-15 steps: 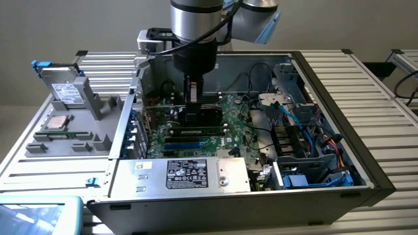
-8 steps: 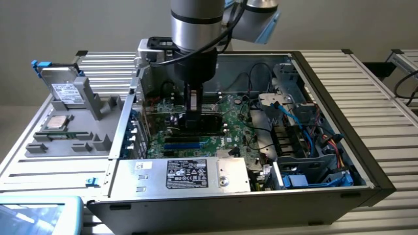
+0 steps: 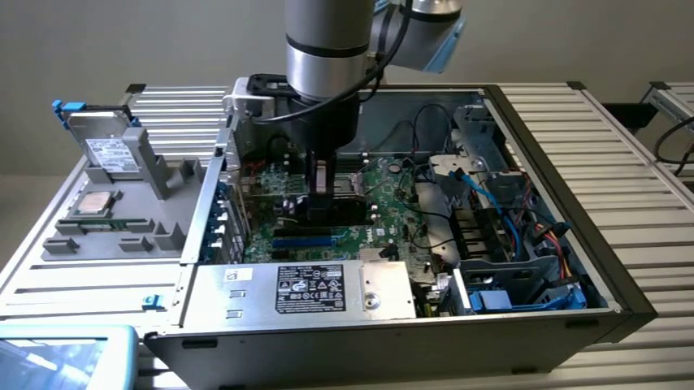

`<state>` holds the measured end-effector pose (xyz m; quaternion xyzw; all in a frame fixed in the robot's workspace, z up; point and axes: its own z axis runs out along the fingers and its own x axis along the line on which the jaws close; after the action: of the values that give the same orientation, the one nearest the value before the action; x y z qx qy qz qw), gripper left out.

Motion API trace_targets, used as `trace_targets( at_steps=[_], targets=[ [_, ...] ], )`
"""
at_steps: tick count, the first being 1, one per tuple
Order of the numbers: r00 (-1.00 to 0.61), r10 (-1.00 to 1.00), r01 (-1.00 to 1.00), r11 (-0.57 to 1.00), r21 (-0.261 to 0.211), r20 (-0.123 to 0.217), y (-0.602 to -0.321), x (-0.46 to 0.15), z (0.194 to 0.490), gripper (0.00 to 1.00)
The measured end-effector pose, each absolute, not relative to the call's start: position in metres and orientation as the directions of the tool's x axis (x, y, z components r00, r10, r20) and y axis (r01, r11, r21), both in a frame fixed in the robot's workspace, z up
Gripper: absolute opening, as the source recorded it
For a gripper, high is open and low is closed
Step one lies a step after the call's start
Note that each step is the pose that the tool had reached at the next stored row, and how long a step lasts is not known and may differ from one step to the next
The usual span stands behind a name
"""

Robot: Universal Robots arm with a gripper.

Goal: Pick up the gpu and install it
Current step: 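Insert the gpu into the slot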

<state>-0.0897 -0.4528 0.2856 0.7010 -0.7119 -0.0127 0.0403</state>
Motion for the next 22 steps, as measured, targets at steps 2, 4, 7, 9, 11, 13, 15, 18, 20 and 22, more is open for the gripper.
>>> trace_targets(
  at_steps=[2,4,7,9,11,13,15,18,20,22],
  targets=[
    [-0.014,-0.999,-0.997,0.017,0.078,0.04,-0.453,-0.09,0.282,0.28],
    [-0.014,-0.999,-0.997,0.017,0.081,0.04,-0.453,-0.09,0.279,0.28],
    [-0.014,-0.999,-0.996,0.017,0.083,0.039,-0.453,-0.09,0.274,0.28],
    [-0.014,-0.999,-0.996,0.017,0.083,0.038,-0.453,-0.091,0.272,0.28],
    [-0.014,-0.999,-0.996,0.017,0.083,0.037,-0.453,-0.093,0.27,0.28],
    [-0.014,-0.999,-0.996,0.017,0.083,0.037,-0.453,-0.094,0.269,0.28],
    [-0.014,-0.999,-0.996,0.017,0.083,0.037,-0.453,-0.094,0.269,0.28],
    [-0.014,-0.999,-0.996,0.017,0.083,0.037,-0.453,-0.094,0.269,0.28],
    [-0.014,-0.999,-0.996,0.017,0.083,0.037,-0.453,-0.094,0.269,0.28],
    [-0.014,-0.999,-0.996,0.017,0.083,0.037,-0.453,-0.095,0.268,0.28]
  ],
)
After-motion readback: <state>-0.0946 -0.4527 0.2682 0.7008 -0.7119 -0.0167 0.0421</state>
